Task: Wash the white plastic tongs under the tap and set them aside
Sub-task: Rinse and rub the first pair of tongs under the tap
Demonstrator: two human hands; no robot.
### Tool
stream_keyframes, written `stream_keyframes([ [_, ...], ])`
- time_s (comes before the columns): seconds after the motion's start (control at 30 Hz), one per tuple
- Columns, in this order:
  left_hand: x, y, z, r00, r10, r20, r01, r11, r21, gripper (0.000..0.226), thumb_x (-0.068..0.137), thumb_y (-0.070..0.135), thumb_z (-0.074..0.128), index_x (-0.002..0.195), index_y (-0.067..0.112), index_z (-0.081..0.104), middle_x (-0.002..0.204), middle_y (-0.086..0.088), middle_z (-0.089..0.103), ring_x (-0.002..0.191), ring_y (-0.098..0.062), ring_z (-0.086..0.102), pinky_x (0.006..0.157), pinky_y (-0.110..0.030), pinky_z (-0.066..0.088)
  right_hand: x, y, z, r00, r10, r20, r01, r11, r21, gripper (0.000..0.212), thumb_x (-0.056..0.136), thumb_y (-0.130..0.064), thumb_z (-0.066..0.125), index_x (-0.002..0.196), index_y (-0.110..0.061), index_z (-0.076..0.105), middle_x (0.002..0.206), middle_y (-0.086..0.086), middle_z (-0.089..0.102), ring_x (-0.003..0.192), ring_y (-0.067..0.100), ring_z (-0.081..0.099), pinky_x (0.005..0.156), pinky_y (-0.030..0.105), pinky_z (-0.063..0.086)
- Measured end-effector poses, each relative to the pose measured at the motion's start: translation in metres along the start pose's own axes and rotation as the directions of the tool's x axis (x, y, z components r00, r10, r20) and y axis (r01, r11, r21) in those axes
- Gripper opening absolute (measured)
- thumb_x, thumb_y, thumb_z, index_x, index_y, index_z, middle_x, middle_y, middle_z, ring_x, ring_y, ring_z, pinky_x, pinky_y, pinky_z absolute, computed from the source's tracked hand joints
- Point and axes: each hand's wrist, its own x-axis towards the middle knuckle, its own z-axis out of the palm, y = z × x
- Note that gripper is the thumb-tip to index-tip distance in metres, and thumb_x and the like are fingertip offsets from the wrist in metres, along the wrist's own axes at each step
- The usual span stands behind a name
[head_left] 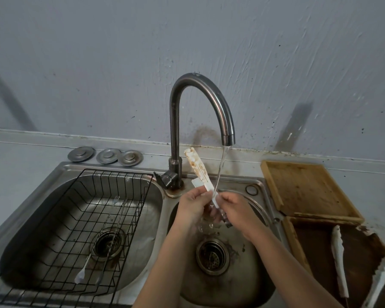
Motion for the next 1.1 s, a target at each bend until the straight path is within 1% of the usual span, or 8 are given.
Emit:
stream_keyframes([
  [0.1,0.000,-0.004,-0.001,1.000,0.000,-0.002,0.000,0.999,0.042,0.016,0.082,0.008,0.066,0.092,-0.005,0.067,0.062,-0.018,0.060,0.045,-0.022,0.052,0.047,-0.027,0.049,-0.001,0.003,-0.001,0.995,-0.050,-0.090,0.039,0.992,-0.121,0.034,0.096,-0.024,0.046,0.070,-0.012,0.064,0.053,0.003,0.063,0.035,0.009,0.053,0.037,0.017,0.041],
  [0.2,-0.001,-0.012,-0.004,0.996,-0.046,-0.082,0.053,0.995,0.082,0.012,0.076,0.008,0.073,0.085,0.001,0.070,0.067,-0.013,0.062,0.048,-0.014,0.050,0.047,-0.021,0.044,-0.006,0.006,-0.006,0.990,-0.108,-0.095,0.065,0.926,-0.372,0.036,0.095,-0.028,0.048,0.061,-0.020,0.058,0.046,-0.004,0.058,0.033,0.001,0.048,0.039,0.010,0.038],
  [0.37,-0.011,-0.030,-0.008,0.964,-0.259,-0.053,0.246,0.952,-0.181,0.021,0.088,0.022,0.061,0.095,0.004,0.067,0.086,-0.011,0.076,0.076,-0.018,0.073,0.066,-0.028,0.058,-0.019,0.009,-0.019,0.996,-0.086,-0.032,0.045,0.762,-0.646,0.038,0.093,-0.032,0.048,0.057,-0.024,0.054,0.051,-0.003,0.056,0.044,0.004,0.048,0.049,0.022,0.039],
  [0.47,-0.015,-0.037,0.004,0.944,-0.311,-0.106,0.279,0.930,-0.239,0.028,0.093,0.029,0.052,0.098,0.004,0.064,0.090,-0.014,0.076,0.081,-0.020,0.073,0.068,-0.031,0.058,-0.025,0.011,-0.023,0.998,-0.066,-0.016,0.035,0.714,-0.699,0.038,0.094,-0.030,0.047,0.057,-0.025,0.049,0.055,-0.004,0.053,0.050,0.008,0.049,0.052,0.026,0.039],
  [0.6,-0.020,-0.044,0.015,0.945,-0.321,-0.066,0.312,0.943,-0.114,0.024,0.086,0.017,0.064,0.100,-0.002,0.063,0.087,-0.015,0.076,0.078,-0.020,0.074,0.059,-0.026,0.058,-0.034,0.012,-0.039,1.000,-0.017,-0.001,0.011,0.687,-0.726,0.037,0.095,-0.031,0.045,0.059,-0.027,0.048,0.056,-0.005,0.052,0.049,0.006,0.048,0.050,0.021,0.035],
  [0.77,-0.012,-0.034,0.000,0.912,-0.375,-0.165,0.332,0.913,-0.236,0.033,0.093,0.030,0.052,0.096,-0.002,0.061,0.071,-0.015,0.075,0.061,-0.018,0.073,0.048,-0.026,0.056,-0.043,0.012,-0.058,0.998,0.045,0.034,-0.007,0.707,-0.707,0.036,0.096,-0.033,0.044,0.064,-0.019,0.056,0.056,-0.001,0.058,0.046,0.003,0.051,0.058,0.023,0.046],
  [0.93,-0.014,-0.038,0.004,0.908,-0.389,-0.155,0.379,0.921,-0.088,0.034,0.085,0.027,0.064,0.101,-0.002,0.059,0.071,-0.016,0.075,0.058,-0.017,0.072,0.048,-0.024,0.055,-0.042,0.016,-0.054,0.996,0.041,0.081,0.032,0.671,-0.741,0.033,0.095,-0.034,0.045,0.067,-0.022,0.058,0.056,-0.003,0.055,0.045,0.002,0.048,0.053,0.020,0.042],
  [1.1,-0.010,-0.025,-0.011,0.903,-0.381,-0.199,0.368,0.925,-0.100,0.043,0.096,0.038,0.041,0.111,-0.002,0.049,0.072,-0.018,0.072,0.056,-0.019,0.072,0.043,-0.027,0.055,-0.044,0.016,-0.069,0.991,0.052,0.121,0.051,0.698,-0.715,0.037,0.095,-0.036,0.045,0.063,-0.020,0.058,0.051,-0.002,0.056,0.045,0.002,0.053,0.064,0.026,0.049],
])
